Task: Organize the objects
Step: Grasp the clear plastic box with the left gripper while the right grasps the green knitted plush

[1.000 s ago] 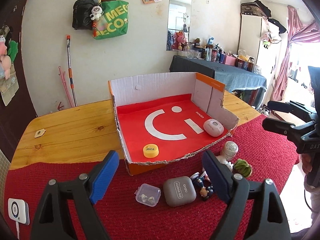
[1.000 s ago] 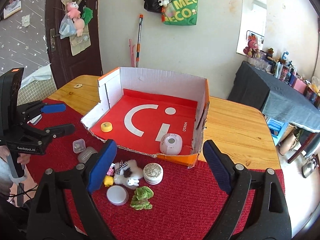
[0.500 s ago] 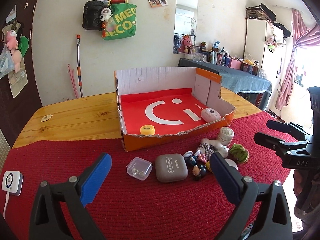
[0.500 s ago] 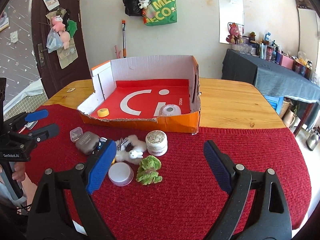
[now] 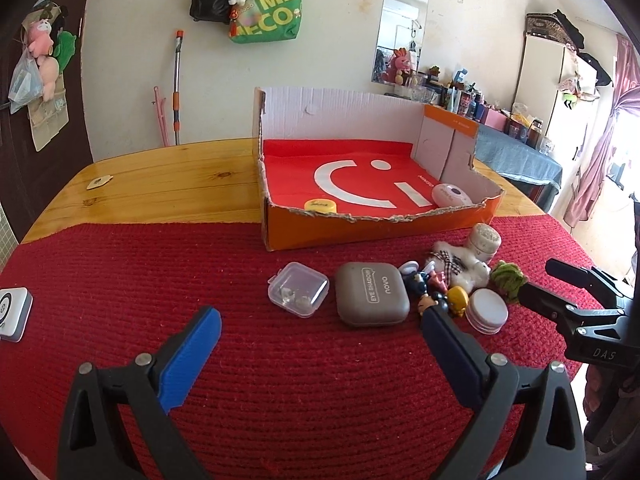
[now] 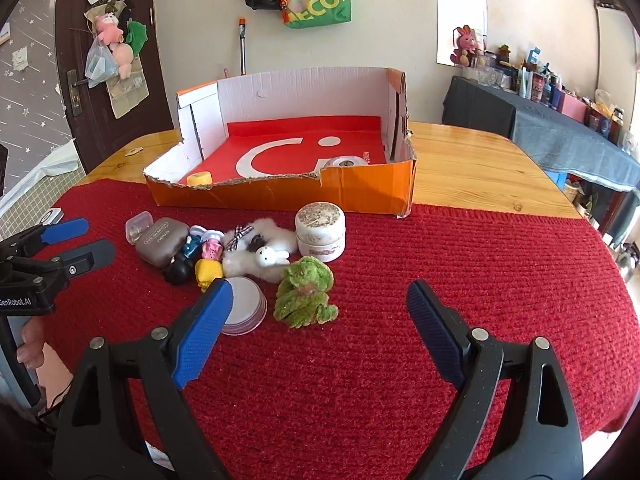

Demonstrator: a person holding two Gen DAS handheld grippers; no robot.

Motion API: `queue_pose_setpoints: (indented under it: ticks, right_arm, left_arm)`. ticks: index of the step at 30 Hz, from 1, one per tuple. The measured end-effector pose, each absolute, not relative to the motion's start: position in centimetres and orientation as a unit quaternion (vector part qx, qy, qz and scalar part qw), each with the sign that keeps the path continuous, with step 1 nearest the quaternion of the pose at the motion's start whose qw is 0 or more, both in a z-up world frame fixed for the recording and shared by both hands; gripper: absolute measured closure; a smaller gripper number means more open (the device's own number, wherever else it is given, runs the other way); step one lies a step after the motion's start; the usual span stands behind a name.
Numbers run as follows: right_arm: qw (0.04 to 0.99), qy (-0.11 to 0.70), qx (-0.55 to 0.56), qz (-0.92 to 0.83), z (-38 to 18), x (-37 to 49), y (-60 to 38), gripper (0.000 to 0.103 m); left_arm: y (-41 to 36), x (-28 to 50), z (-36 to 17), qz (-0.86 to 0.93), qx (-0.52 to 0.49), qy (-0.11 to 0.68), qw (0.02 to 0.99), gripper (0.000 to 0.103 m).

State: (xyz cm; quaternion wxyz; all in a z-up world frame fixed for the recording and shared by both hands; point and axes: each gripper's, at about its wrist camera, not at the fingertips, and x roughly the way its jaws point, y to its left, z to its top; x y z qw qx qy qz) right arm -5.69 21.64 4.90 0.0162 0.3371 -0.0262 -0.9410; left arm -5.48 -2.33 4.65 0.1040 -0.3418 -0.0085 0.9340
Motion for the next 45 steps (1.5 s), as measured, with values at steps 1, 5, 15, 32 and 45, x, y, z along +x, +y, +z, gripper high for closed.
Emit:
queue_pose_setpoints:
  ticks: [1, 5, 15, 32, 45]
  right_arm:
    - [0.015, -0.028, 0.339, -0.94, 4.8, -5.8, 21.7, 0.014]
    - [0.013, -0.034, 0.345, -0.938, 4.6, -6.1, 22.0, 0.014]
    - [0.004, -0.043, 0.36, -0.932, 4.3, -6.9, 23.1, 0.014]
    - [-0.003, -0.026, 0.389, -0.921, 3.3, -8.5, 22.5, 0.034]
    - [0.025, 0.004, 0.377, -0.926, 3.2, -8.3, 21.0, 0.07]
  left_arm:
    - [-2.5, -5.6, 4.6, 0.934, -0.343, -0.008, 0.101, 0.001]
    - [-3.3, -6.1, 4.6, 0.931, -0.35, -0.003, 0.098, 0.001]
    - [-5.5, -8.6, 4.4, 0.917, -0.386, 0.029, 0.098, 0.003]
    - [-3.8, -12.1, 2.6, 0.888, -0.425, 0.091, 0.15, 0.021]
    - [-3.2, -11.8, 2.8, 0.886, -0.417, 0.082, 0.183, 0.051]
